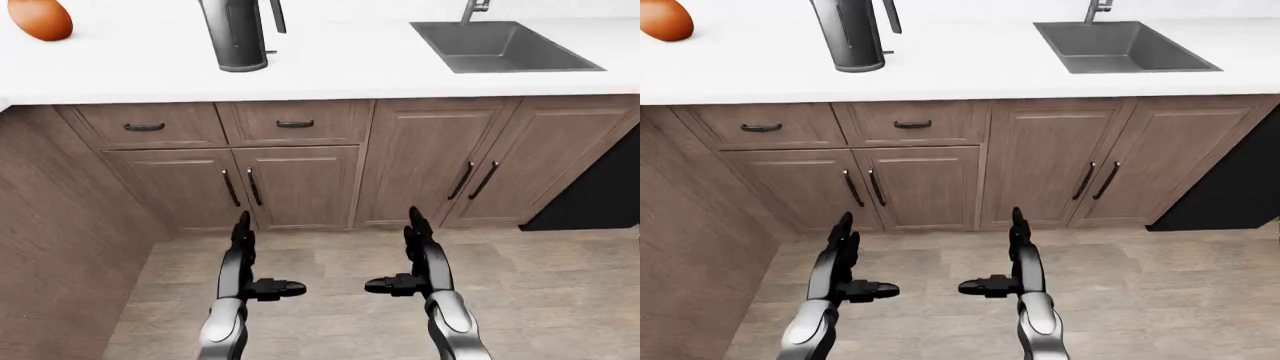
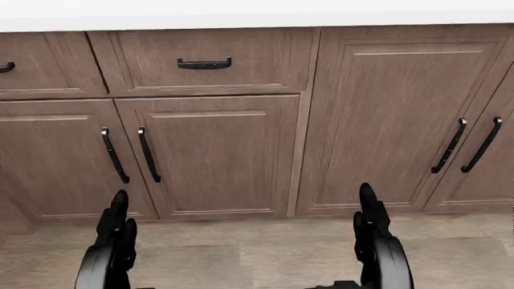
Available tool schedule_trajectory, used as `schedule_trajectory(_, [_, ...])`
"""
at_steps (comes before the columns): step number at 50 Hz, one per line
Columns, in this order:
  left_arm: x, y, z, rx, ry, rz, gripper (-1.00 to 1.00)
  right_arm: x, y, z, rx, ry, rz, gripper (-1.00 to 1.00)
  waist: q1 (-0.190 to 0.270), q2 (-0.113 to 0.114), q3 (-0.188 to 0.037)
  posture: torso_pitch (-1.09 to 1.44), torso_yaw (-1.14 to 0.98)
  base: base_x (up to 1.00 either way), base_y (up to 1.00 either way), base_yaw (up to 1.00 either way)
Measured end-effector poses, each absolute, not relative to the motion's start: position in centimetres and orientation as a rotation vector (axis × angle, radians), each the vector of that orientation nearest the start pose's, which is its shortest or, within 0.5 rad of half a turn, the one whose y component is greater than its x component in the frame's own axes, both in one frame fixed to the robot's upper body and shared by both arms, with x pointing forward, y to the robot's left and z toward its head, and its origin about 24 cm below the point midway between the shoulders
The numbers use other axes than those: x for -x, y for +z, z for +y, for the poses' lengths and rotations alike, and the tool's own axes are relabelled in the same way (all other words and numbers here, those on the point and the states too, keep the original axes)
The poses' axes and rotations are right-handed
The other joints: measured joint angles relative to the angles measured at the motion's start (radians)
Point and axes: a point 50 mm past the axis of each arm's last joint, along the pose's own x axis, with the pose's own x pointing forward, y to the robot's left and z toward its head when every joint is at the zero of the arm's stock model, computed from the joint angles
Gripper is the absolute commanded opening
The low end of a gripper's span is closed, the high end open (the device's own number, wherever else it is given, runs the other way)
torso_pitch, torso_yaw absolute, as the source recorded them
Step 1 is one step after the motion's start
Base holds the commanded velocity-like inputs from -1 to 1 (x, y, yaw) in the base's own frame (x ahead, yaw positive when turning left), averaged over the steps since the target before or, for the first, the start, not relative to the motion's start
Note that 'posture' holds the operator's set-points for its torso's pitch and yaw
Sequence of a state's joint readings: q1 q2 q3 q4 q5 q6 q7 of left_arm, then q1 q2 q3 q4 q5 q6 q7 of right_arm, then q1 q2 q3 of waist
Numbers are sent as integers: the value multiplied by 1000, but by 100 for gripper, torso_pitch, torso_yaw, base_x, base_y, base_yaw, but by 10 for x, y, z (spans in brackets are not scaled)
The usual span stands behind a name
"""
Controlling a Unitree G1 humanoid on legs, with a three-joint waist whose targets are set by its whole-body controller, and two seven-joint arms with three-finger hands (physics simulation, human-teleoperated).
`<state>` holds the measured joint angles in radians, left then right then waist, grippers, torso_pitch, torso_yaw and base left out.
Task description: Press down the lever to turn on the electric kettle.
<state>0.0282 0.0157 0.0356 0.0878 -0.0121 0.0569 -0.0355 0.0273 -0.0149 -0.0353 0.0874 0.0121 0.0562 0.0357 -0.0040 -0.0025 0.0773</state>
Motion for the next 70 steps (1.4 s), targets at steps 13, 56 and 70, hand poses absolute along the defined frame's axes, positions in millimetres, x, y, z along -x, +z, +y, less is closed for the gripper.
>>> schedule_trajectory(13, [-253, 58, 160, -27, -4, 32, 100, -267, 73, -161, 46, -17, -39, 100, 8, -5, -60, 0, 0, 0, 0, 0])
schedule_trajectory(56, [-252, 171, 176, -102, 70, -170, 100, -282, 135, -162, 52, -22, -182, 100, -6, 9, -38, 0, 0, 0, 18, 0])
schedule_trajectory(70, [-251, 174, 171, -100, 49, -180, 100, -283, 128, -163, 49, -22, -174, 100, -13, -10, -52, 0, 0, 0, 37, 0])
